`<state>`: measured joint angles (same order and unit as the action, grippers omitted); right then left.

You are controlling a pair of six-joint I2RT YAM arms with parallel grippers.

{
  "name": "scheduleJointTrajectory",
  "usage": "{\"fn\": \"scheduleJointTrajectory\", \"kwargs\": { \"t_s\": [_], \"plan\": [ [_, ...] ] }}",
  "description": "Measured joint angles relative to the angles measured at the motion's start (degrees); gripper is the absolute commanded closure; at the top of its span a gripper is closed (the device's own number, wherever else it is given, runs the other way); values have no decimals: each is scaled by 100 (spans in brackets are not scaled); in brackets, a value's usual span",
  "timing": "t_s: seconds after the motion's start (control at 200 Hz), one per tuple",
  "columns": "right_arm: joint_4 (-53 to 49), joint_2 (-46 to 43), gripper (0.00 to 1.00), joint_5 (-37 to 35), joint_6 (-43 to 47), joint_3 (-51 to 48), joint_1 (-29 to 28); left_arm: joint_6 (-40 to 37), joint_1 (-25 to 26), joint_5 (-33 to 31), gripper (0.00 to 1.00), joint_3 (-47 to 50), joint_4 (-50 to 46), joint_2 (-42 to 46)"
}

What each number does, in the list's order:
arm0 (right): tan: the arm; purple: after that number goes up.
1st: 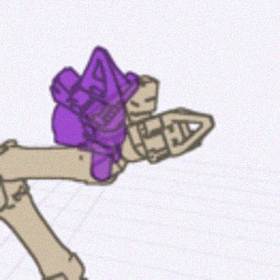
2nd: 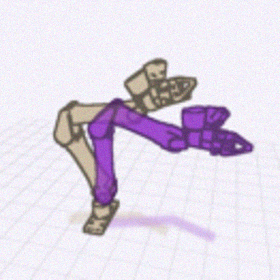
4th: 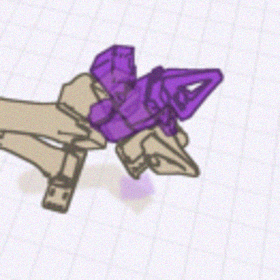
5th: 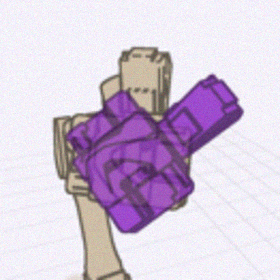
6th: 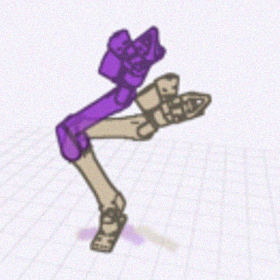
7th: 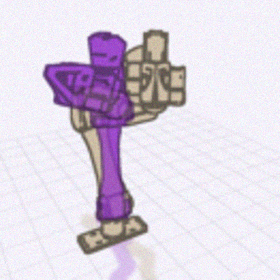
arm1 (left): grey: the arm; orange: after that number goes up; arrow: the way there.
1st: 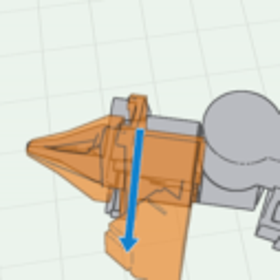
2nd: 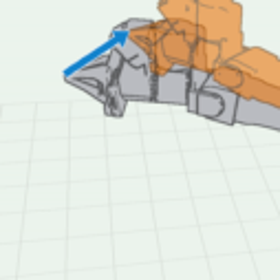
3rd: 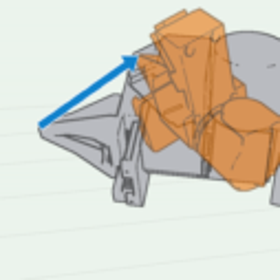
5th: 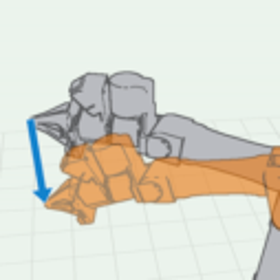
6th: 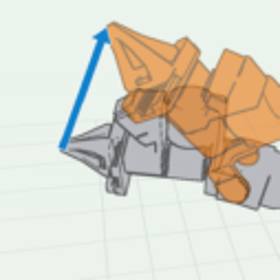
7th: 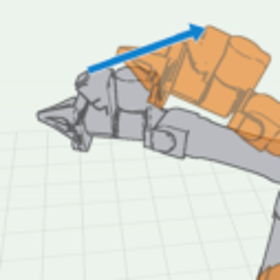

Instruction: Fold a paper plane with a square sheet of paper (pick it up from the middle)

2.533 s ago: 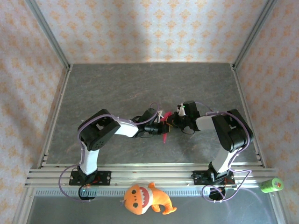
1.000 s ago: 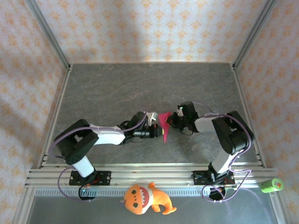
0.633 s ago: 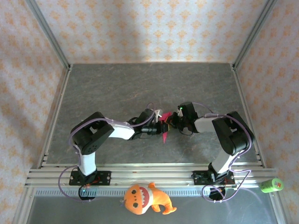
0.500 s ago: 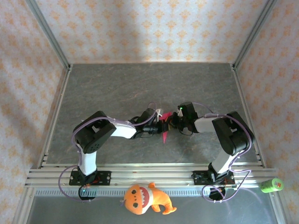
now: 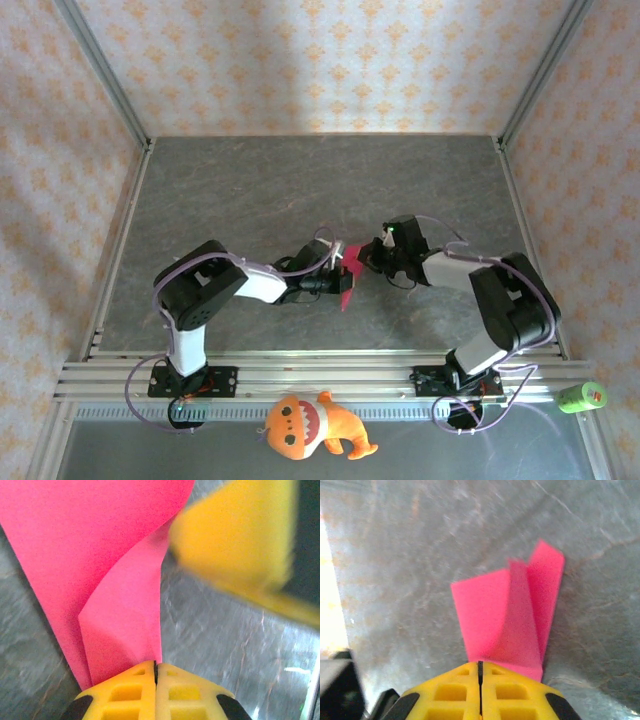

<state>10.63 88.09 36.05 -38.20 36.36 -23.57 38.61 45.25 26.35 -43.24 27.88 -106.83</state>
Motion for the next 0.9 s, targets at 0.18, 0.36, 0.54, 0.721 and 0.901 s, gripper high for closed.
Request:
{"fn": "scheduleJointTrajectory", "kwargs": {
  "t_s": [0.18,0.36,0.54,0.721,0.901],
  "plan": [
    [-20,-116,99,-11,299,4,-55,-538,-74,155,100,431,-219,433],
    [-96,4,100,162,649,-15,-354,-723,-153,326,100,468,-273,470],
    [-98,76,100,459,1021,-24,-485,-726,-164,356,100,461,-273,457],
    [-358,643,100,470,1386,105,-501,-726,-192,455,100,431,-304,433],
    [-400,903,100,544,1449,372,-437,-728,-192,450,100,428,-308,420]
  ]
}}
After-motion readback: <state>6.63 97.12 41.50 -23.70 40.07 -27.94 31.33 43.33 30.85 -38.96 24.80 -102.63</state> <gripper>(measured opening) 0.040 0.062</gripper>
